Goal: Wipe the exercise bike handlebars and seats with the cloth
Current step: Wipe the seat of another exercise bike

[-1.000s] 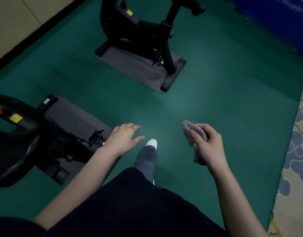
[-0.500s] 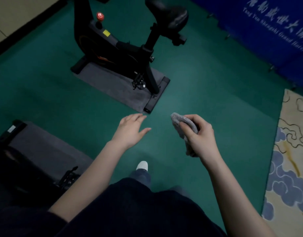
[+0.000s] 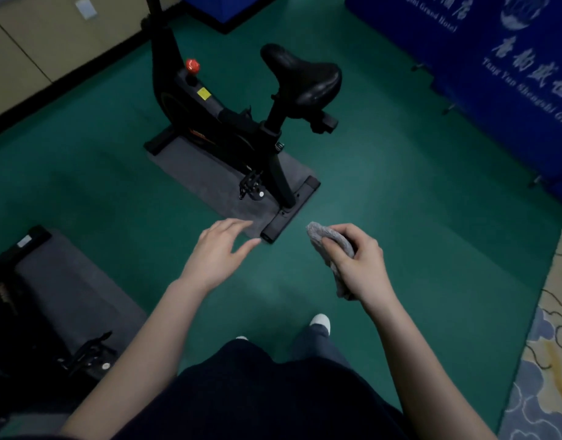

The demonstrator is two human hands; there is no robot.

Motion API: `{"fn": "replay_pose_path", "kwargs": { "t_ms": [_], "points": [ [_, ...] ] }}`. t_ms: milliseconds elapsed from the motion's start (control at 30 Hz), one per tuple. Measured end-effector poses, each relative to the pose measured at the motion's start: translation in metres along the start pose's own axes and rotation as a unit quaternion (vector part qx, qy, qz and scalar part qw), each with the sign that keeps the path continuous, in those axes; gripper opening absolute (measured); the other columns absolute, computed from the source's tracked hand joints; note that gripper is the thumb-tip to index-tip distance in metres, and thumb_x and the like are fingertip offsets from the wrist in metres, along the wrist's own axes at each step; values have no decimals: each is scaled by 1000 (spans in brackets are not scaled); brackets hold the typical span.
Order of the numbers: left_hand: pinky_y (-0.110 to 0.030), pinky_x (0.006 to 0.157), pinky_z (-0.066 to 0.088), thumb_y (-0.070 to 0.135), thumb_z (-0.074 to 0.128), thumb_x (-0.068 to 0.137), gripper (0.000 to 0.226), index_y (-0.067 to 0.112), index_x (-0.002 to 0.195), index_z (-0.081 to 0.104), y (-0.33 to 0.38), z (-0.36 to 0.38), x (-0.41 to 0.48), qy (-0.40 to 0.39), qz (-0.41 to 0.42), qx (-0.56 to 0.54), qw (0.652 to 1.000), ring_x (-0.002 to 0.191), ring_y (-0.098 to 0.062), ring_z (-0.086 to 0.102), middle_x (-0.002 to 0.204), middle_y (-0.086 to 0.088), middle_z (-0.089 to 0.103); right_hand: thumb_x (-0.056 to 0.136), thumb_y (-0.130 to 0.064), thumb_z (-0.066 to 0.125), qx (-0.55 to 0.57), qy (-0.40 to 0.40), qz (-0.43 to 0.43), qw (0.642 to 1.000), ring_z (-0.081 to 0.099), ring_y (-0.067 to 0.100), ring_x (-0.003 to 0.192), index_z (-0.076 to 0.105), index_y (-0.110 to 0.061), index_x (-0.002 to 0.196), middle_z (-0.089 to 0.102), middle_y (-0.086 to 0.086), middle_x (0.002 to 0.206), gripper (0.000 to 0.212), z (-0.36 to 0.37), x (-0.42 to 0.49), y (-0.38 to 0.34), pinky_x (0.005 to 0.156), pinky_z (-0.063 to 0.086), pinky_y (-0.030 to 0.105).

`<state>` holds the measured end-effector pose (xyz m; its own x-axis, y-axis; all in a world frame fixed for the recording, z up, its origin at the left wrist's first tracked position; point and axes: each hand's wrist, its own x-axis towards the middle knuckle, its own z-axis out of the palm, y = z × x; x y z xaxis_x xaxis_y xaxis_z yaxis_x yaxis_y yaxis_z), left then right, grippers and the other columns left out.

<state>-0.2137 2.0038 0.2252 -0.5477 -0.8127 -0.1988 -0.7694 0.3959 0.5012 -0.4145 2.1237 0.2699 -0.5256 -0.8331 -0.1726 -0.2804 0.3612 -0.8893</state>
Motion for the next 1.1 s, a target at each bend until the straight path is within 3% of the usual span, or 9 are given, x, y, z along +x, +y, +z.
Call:
{"fn": "replay_pose_path", "kwargs": {
  "t_ms": [333,467,733,1100],
  "points": [
    [-34,110,27,48,49,93,50,20,135,50,101,36,61,37,-4,1,999,130,-16,39,136,3,51,86,-14,67,-8,9,-10,1000,57,-6,66,67,-24,83,67,-13,76,10,-125,72,44,61,42,8],
    [-33,110,23,50,45,93,51,22,136,48,120,42,84,24,5,19,1000,133,-15,35,139,5,49,86,-13,67,5,17,4,1000,58,-6,68,67,-25,82,68,-14,76,12,-148,95,58,66,44,16],
    [-34,110,24,52,47,92,56,22,139,44,122,43,153,22,-28,-7,999,133,-15,36,141,5,45,86,-13,67,-5,-24,1,1000,59,-2,68,67,-24,81,68,-13,73,13,-149,168,55,63,45,15],
    [-39,109,29,53,44,93,57,25,142,40,87,3,294,62,-104,-59,991,132,-15,37,143,7,42,85,-16,69,-58,-84,-43,994,59,-3,65,65,-31,77,68,-14,70,18,-121,329,-7,60,44,14]
  ]
}}
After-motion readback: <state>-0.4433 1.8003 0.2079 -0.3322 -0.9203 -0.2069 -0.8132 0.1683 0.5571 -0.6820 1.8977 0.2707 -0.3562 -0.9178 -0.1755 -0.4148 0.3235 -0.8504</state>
